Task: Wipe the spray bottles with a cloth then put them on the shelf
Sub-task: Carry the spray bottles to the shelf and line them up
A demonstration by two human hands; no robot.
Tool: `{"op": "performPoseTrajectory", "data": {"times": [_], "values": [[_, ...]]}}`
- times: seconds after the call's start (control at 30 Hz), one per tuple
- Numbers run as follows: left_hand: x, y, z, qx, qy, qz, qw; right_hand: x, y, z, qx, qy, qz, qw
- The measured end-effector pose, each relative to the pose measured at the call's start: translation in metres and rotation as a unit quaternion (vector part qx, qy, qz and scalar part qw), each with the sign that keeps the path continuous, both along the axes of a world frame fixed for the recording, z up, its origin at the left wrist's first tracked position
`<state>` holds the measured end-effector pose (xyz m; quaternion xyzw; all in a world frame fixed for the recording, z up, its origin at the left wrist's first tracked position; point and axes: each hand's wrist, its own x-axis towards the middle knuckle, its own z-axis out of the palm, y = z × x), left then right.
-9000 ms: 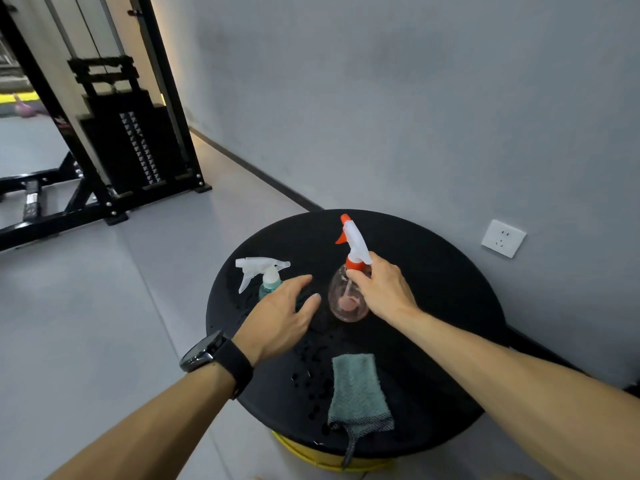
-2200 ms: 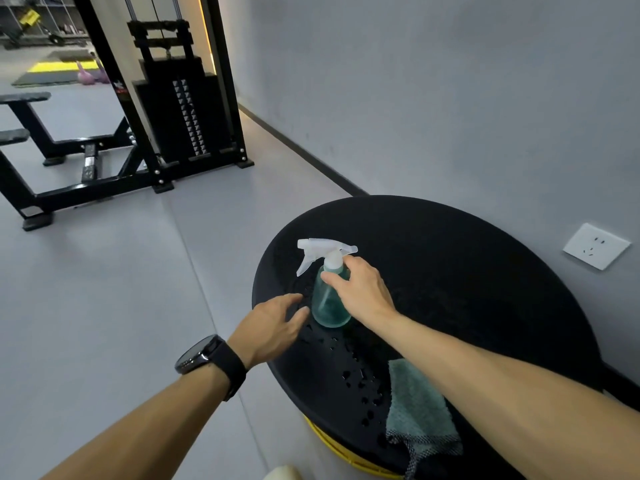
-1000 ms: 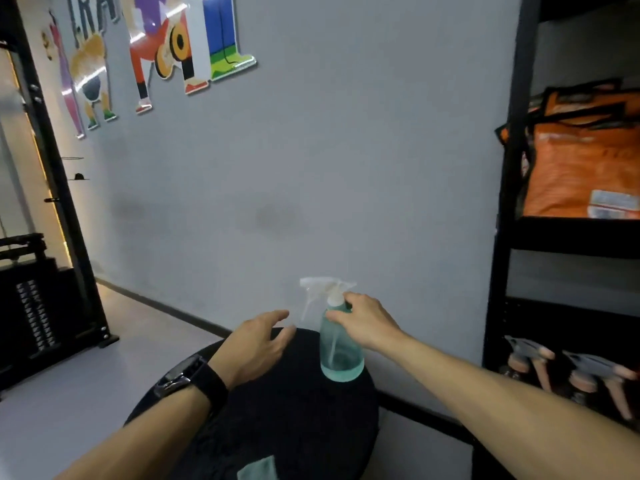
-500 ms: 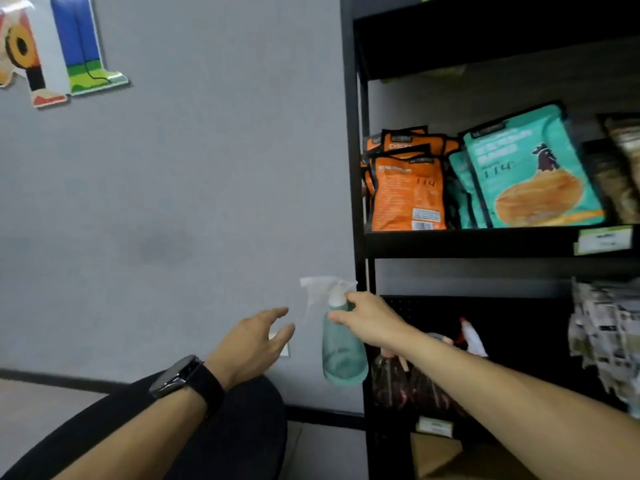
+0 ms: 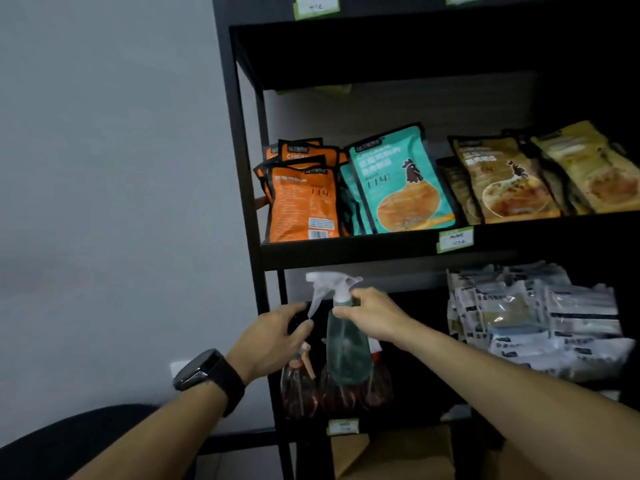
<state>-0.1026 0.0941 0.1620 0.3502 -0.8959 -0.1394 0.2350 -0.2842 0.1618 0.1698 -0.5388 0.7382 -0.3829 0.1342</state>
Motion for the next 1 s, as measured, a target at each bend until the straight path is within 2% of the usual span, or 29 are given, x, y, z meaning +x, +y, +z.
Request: {"op": "performPoseTrajectory", "data": {"times": [0.4,1.0], "values": [[-0.07,-0.015,-0.026,0.024,-0.024,-0.052,0.998,-0.11,0.029,-0.01,0.03,-0.032,-0.062,0.997],[-0.104,-0.06,-0.068,0.043,-0.048,-0.042,0.997,-0.157,-0.012,-0.133,0.069,-0.062,-0.122,0.988]]}}
